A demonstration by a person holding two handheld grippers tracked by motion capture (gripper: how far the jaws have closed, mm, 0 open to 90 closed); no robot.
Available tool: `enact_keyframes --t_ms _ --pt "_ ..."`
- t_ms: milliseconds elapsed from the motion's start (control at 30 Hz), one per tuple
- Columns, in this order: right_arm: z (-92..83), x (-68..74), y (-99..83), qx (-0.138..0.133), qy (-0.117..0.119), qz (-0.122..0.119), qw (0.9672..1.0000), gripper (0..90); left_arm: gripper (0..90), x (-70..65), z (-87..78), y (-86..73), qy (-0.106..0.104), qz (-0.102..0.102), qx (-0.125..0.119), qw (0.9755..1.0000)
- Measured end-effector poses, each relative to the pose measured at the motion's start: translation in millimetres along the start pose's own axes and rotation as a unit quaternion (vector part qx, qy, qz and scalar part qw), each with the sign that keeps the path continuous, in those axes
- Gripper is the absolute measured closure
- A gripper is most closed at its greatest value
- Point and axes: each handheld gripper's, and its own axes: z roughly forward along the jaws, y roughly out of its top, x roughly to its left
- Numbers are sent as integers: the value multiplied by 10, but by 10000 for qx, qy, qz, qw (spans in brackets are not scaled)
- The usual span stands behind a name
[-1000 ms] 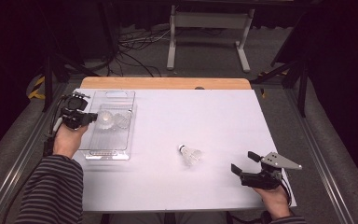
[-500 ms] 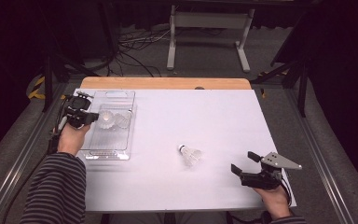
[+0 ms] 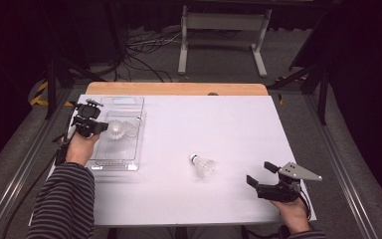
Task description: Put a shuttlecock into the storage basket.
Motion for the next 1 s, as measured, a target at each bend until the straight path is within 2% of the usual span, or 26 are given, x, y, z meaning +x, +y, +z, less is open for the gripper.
enact_keyframes --t_ms 267,333,500,567,733,867,1000 --pt "3 0 0 12 7 0 10000 118 882 -3 27 -5 -71 -21 26 10000" --pt "2 1 0 7 7 1 10000 118 858 -4 34 -7 -157 -20 91 9998" --pt "3 -1 -1 5 4 3 10000 118 811 -14 47 -24 -210 -24 111 9997" --pt "3 0 -1 10 10 2 10000 118 777 -15 43 -23 -259 -47 115 9996" --pt "5 0 -1 18 5 -2 10000 118 625 -44 24 -20 -442 -24 69 9990" --pt "6 1 0 16 -1 0 10000 118 555 -66 17 -20 -478 -2 74 9988" --pt "4 0 0 13 0 -1 10000 118 491 -80 -7 -20 -457 -25 -50 9989"
